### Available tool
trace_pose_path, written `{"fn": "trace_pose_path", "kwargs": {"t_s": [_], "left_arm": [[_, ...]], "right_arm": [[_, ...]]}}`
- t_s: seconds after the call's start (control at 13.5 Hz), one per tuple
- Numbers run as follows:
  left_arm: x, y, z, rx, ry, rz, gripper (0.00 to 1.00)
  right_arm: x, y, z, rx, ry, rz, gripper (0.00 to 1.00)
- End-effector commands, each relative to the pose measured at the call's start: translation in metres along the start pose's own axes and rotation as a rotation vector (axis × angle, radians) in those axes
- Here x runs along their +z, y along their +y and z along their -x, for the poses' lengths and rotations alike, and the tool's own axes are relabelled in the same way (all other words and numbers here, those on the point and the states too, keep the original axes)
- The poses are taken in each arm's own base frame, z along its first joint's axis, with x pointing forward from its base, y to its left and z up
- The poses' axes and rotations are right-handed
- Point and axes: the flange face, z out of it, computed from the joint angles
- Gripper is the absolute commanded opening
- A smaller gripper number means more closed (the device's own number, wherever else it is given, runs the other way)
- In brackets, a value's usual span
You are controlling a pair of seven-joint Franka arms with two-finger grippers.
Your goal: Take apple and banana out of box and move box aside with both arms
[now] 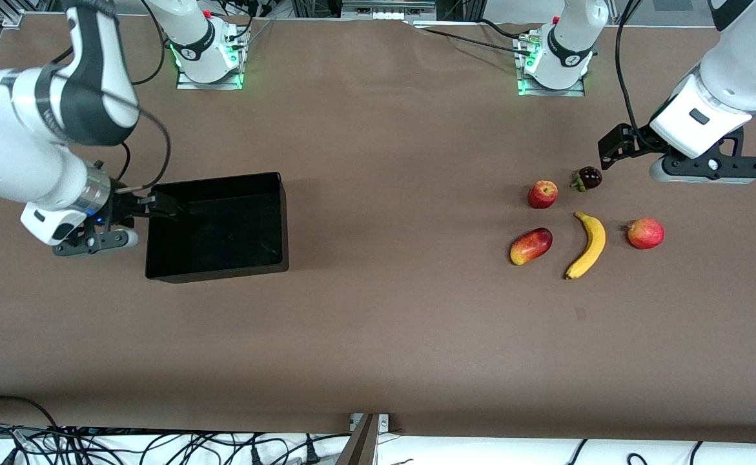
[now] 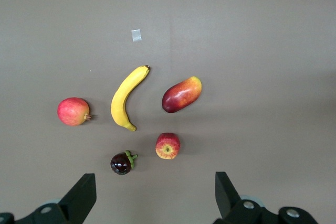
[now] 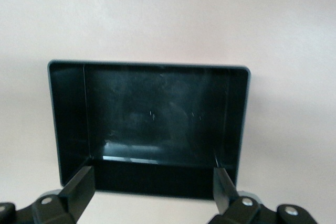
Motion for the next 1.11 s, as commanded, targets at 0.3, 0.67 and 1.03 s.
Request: {"fn": "trace_pose_path", "kwargs": {"t_s": [0.3, 0.67, 1.03], "left_arm": [[-0.009, 0.001, 0.006, 0.006, -0.017, 0.011, 1.00], [-0.007, -0.005, 0.006, -0.005, -0.034, 0.026, 1.00], [-0.007, -0.014, 0.005, -0.022, -0.037, 0.039, 1.00]], "right_arm": [[-0.101, 0.030, 0.073, 0.005, 0.030, -0.023, 1.00], [-0.106, 0.033, 0.080, -0.008, 0.015, 0.036, 1.00], [-0.110, 0.039, 0.075, 0.008, 0.031, 0.041, 1.00]]}}
